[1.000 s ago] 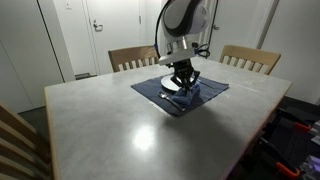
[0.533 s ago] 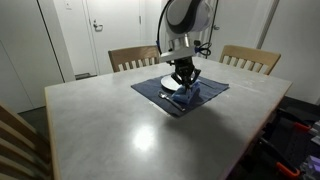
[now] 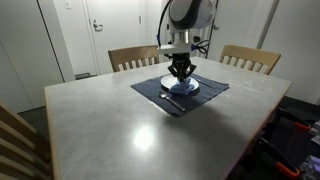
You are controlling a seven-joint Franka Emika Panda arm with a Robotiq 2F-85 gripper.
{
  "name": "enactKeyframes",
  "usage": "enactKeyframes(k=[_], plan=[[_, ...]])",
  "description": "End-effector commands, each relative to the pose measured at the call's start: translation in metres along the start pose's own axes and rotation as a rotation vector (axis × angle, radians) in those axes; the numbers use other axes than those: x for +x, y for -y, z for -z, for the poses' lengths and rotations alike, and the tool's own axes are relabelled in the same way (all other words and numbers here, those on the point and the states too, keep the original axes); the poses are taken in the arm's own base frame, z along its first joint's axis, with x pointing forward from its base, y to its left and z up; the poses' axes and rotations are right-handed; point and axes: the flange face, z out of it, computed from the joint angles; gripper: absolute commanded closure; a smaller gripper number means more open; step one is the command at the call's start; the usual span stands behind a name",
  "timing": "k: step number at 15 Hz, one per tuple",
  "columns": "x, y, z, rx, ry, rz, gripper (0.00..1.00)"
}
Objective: Use the blue towel to wipe the white plate
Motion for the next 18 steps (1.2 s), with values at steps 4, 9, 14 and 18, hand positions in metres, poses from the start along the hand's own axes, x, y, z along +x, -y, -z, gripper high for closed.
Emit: enactKeyframes(k=[4, 9, 14, 18], plan=[[0.005, 0.002, -0.020, 0.066, 0.012, -0.076, 0.98], [0.010, 0.005, -0.021, 0.083, 0.048, -0.225, 0.98], [0.015, 0.008, -0.016, 0.105, 0.039, -0.267, 0.98], [0.025, 0.011, -0.010, 0.124, 0.022, -0.274, 0.98]])
